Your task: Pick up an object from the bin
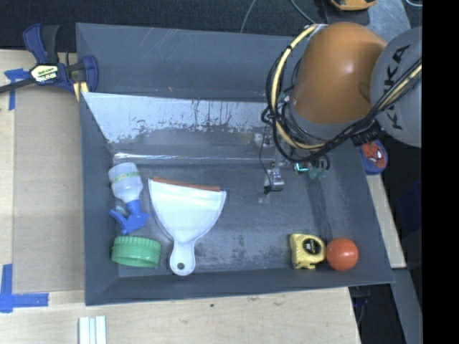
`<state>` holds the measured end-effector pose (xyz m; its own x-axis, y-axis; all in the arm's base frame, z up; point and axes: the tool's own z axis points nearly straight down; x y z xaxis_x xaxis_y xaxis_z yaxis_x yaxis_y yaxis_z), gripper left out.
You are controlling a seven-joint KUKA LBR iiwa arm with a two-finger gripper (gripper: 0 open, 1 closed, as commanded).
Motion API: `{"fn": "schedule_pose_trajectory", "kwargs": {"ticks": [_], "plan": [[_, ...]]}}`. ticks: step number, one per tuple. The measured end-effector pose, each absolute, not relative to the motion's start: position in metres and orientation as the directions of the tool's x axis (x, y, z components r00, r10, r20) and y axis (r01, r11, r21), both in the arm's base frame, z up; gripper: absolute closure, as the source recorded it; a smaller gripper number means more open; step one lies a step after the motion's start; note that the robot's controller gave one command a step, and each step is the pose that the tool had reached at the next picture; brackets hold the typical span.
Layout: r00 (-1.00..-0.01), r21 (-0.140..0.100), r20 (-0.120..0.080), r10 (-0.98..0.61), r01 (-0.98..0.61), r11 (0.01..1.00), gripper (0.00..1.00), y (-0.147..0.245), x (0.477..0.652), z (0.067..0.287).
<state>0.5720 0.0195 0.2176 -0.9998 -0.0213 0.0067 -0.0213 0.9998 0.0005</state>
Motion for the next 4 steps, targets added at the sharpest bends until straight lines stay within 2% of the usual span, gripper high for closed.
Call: {"fn": "schedule_pose_trajectory", "kwargs": {"ticks": [1,2,3,4], "plan": [[-1.0,0.001,0.007,-0.022,-0.022,1.0,0.0,0.02,0.572,0.218],[-0.999,0.002,0.012,-0.041,-0.041,0.999,0.0,0.065,0.513,0.067],[-0.999,0.001,0.003,-0.038,-0.038,0.999,1.0,0.063,0.516,0.072],[-1.0,0.003,-0.009,-0.005,-0.005,1.0,1.0,0.067,0.567,0.199]]}}
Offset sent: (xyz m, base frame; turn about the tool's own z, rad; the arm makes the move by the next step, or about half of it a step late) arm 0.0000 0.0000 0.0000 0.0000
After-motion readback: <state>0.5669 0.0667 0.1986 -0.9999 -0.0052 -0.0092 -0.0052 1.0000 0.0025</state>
